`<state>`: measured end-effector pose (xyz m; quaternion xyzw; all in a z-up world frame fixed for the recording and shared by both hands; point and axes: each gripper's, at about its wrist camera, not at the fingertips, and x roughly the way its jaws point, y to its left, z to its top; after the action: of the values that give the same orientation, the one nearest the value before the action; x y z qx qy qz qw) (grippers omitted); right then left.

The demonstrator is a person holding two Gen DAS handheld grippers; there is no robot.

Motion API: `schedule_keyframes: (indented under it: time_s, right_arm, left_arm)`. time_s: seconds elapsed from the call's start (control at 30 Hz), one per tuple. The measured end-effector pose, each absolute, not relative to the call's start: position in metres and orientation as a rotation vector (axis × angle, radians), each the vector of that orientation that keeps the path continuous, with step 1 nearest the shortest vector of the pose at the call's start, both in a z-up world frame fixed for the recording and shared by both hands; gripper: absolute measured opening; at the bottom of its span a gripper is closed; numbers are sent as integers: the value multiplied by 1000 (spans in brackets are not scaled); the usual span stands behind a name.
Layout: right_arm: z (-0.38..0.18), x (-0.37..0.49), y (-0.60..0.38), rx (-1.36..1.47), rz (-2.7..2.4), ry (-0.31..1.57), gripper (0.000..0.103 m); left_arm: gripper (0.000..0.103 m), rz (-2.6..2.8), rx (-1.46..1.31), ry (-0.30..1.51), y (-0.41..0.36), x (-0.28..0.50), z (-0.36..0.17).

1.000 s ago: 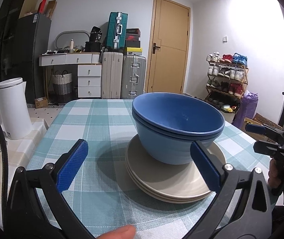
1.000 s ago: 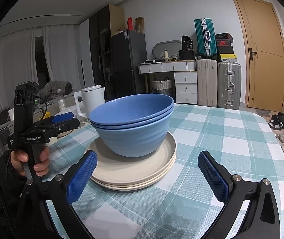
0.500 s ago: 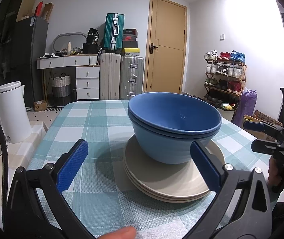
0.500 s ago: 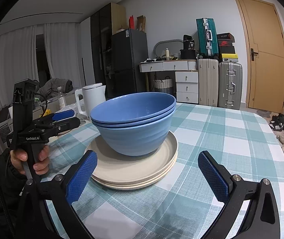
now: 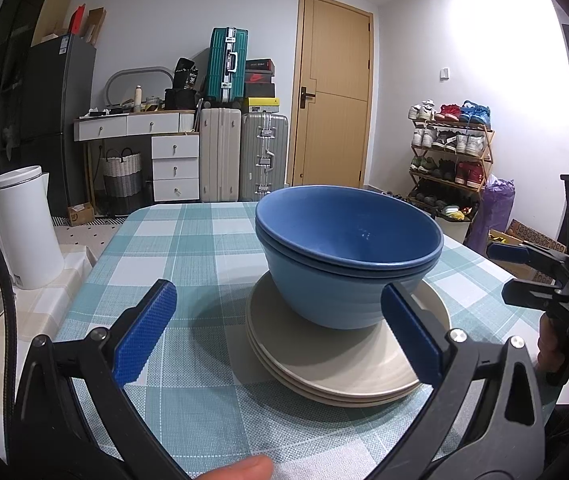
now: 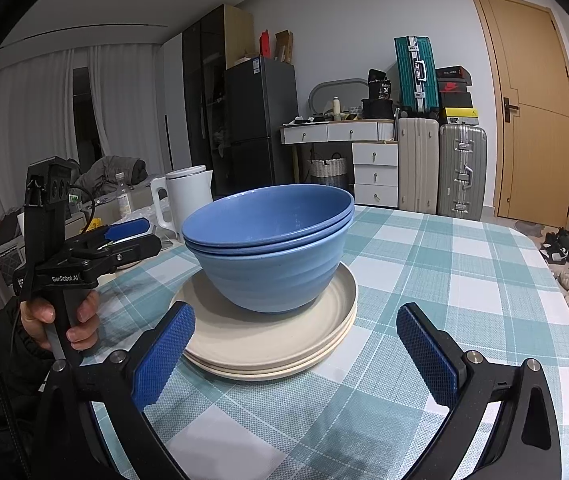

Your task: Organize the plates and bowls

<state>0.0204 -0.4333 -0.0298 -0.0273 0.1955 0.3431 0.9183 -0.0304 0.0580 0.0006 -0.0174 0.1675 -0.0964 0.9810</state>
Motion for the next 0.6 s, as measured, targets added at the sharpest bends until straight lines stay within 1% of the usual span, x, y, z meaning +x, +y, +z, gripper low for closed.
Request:
schedule_keyframes:
  time_s: [0.6]
  right_arm:
    - [-30, 20, -433, -56, 704, 402, 103]
  left_arm:
    - [102, -194, -33, 336, 58, -30, -1]
